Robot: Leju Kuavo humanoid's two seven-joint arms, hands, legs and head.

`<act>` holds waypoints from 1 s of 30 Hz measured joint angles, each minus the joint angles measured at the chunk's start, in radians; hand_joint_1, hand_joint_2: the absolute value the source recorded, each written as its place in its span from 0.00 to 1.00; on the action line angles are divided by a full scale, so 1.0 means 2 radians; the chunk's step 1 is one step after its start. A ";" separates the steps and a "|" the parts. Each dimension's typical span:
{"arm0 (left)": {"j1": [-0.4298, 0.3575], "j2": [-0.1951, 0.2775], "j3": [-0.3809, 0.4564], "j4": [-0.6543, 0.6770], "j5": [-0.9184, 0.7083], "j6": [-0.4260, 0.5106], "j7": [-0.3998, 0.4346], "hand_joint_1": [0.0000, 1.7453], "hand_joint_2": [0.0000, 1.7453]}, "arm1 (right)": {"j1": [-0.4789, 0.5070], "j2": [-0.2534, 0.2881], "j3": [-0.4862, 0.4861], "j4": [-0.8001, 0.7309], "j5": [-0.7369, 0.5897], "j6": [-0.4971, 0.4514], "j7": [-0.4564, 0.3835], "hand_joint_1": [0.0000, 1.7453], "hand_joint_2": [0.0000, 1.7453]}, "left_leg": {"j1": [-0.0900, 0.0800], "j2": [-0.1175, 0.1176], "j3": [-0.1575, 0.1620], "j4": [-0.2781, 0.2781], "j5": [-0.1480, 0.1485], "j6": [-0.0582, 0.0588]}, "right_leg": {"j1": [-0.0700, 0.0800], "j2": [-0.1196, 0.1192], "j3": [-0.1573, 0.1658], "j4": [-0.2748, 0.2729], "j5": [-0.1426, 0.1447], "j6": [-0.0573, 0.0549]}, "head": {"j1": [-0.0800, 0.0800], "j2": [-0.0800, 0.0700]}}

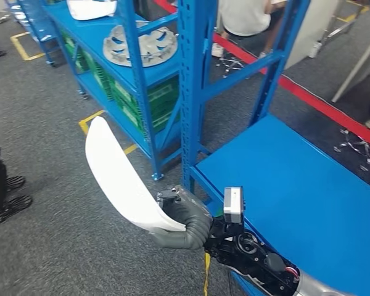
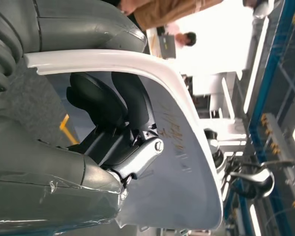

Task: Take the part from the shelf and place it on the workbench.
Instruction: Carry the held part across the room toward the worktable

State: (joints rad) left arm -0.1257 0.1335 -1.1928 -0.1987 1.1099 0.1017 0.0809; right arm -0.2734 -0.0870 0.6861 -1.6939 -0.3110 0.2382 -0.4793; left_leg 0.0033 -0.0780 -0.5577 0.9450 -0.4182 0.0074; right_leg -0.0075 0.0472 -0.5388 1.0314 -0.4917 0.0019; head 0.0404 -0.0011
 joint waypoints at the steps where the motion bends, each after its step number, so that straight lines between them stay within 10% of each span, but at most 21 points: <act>1: -0.001 0.000 0.000 0.000 0.000 0.000 0.000 0.00 1.00 | 0.000 0.000 0.000 0.000 0.000 0.000 0.000 1.00 1.00 | 0.000 -0.005 -0.001 0.001 0.000 -0.001 | 0.000 0.008 0.008 -0.022 0.007 -0.002 | 0.001 0.000; 4: 0.001 0.000 0.000 0.000 0.000 0.001 0.001 0.00 1.00 | 0.000 0.000 -0.001 -0.001 0.001 0.000 0.000 1.00 1.00 | 0.003 -0.016 -0.006 0.000 0.002 -0.010 | 0.000 0.005 0.018 -0.039 0.008 -0.005 | 0.001 0.000; 6: 0.002 0.000 -0.001 0.000 0.000 0.001 0.001 0.00 1.00 | 0.000 0.001 -0.002 -0.001 0.001 0.000 0.000 1.00 1.00 | 0.002 -0.003 -0.015 0.018 -0.009 -0.014 | -0.002 -0.005 0.023 -0.046 0.012 -0.009 | -0.002 0.000; 11: -0.001 0.000 -0.002 0.000 0.000 0.001 0.001 0.00 1.00 | 0.002 0.001 -0.002 -0.001 0.001 -0.001 0.001 1.00 1.00 | 0.005 0.034 -0.084 0.148 -0.061 -0.023 | -0.001 -0.037 0.023 -0.050 0.014 -0.012 | -0.018 0.000; 16: -0.001 0.001 -0.003 0.000 0.000 0.001 0.001 0.00 1.00 | 0.002 0.001 -0.003 -0.001 0.001 -0.001 0.001 1.00 1.00 | 0.006 0.064 -0.013 0.011 0.001 -0.020 | 0.002 -0.060 0.027 -0.048 0.007 -0.003 | -0.024 0.000; 19: -0.002 0.001 -0.005 0.000 0.000 0.001 0.001 0.00 1.00 | 0.002 0.001 -0.003 -0.001 0.001 -0.002 0.001 1.00 1.00 | 0.003 0.057 -0.008 -0.001 0.003 -0.011 | 0.003 -0.070 0.031 -0.047 0.002 0.005 | -0.019 0.000; 21: -0.001 0.001 -0.006 0.000 0.000 0.001 0.001 0.00 1.00 | 0.001 0.002 -0.003 -0.001 0.001 -0.002 0.001 1.00 1.00 | 0.003 0.049 -0.007 -0.003 0.004 -0.005 | 0.000 -0.059 0.027 -0.033 -0.012 0.011 | -0.017 0.000; 26: -0.002 0.002 -0.007 0.000 -0.001 0.001 0.002 0.00 1.00 | 0.005 0.001 -0.003 -0.001 0.001 -0.002 0.002 1.00 1.00 | 0.001 0.027 -0.006 -0.003 0.004 0.003 | -0.001 -0.027 -0.039 0.111 -0.074 0.012 | -0.005 0.000; 30: -0.002 0.001 -0.008 0.000 -0.001 0.000 0.003 0.00 1.00 | 0.005 0.001 -0.003 -0.001 0.001 -0.002 0.003 1.00 1.00 | -0.001 0.004 -0.002 -0.003 0.004 0.002 | 0.000 -0.007 0.000 0.012 -0.008 0.002 | 0.000 0.000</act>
State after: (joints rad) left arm -0.1294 0.1353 -1.2087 -0.1980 1.1075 0.1017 0.0862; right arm -0.2624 -0.0843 0.6795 -1.6966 -0.3084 0.2335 -0.4726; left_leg 0.0020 -0.0700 -0.5626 0.9397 -0.4103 0.0121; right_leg -0.0077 0.0334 -0.5385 1.0559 -0.5073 0.0065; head 0.0401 -0.0011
